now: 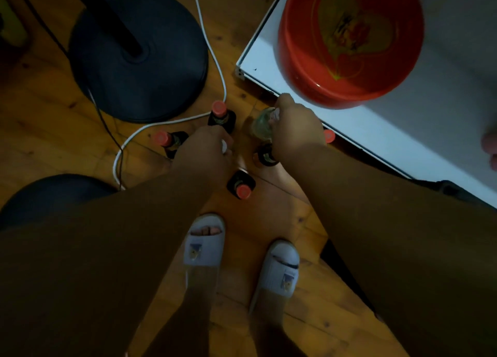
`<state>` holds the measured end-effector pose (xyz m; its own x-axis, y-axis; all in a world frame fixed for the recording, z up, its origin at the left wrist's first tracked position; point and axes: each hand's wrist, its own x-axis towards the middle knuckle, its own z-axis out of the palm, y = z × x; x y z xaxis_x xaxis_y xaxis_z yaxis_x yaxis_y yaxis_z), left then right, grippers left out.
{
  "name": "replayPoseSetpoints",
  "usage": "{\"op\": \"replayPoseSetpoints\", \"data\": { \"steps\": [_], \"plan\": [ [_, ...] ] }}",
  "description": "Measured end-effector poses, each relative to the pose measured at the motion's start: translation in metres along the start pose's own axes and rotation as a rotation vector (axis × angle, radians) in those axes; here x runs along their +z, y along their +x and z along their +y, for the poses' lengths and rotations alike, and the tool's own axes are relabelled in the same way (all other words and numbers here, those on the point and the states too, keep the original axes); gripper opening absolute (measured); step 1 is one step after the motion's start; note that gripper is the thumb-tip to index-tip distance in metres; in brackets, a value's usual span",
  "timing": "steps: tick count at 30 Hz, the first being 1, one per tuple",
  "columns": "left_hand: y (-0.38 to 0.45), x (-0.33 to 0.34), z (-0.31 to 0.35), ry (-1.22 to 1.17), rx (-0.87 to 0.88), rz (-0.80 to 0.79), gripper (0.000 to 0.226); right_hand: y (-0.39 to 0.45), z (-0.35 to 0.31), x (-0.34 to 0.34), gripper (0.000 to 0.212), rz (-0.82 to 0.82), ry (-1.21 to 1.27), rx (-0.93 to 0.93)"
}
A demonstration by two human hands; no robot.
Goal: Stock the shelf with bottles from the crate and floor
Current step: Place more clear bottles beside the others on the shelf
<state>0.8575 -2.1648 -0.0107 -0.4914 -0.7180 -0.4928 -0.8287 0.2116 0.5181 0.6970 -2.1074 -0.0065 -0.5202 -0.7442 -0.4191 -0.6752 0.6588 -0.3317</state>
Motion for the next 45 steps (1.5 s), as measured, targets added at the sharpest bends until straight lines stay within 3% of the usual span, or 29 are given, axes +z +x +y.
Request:
{"op": "replayPoseSetpoints", "data": {
  "steps": [7,11,14,17,21,29,33,36,41,45],
  "plan": [
    [-0.096,-0.115,0.09,-0.036,0.07,0.013,0.012,-0.104,-0.043,-0.142,0.023,-0.01,0.091,-0.094],
    [-0.178,-0.199,0.158,-0.057,0.12,0.123,0.012,-0.183,-0.072,-0.249,0.021,-0.013,0.073,-0.183],
    [-0.239,-0.254,0.205,-0.099,0.168,0.188,0.001,-0.239,-0.085,-0.328,0.017,0.064,0.031,-0.278],
    [-0.282,-0.304,0.234,-0.179,0.154,0.281,0.014,-0.287,-0.099,-0.4,0.026,0.16,0.029,-0.36],
    [-0.321,-0.356,0.277,-0.303,0.25,0.421,0.022,-0.331,-0.109,-0.474,0.034,0.325,0.137,-0.319],
    [-0.342,-0.435,0.342,-0.48,0.477,0.383,0.015,-0.366,-0.135,-0.532,0.02,0.697,0.397,-0.196],
    [-0.336,-0.46,0.375,-0.706,0.555,0.328,0.003,-0.364,-0.156,-0.558,0.023,0.897,0.729,-0.078],
    [-0.327,-0.474,0.403,-0.73,0.566,0.303,0.021,-0.356,-0.172,-0.578,0.027,0.981,0.971,-0.061],
    [-0.32,-0.484,0.457,-0.64,0.696,0.272,0.039,-0.345,-0.18,-0.622,0.038,1.138,0.995,-0.018],
    [-0.3,-0.486,0.498,-0.676,0.712,0.243,0.039,-0.33,-0.166,-0.653,0.038,1.121,0.938,0.041]
  ]
}}
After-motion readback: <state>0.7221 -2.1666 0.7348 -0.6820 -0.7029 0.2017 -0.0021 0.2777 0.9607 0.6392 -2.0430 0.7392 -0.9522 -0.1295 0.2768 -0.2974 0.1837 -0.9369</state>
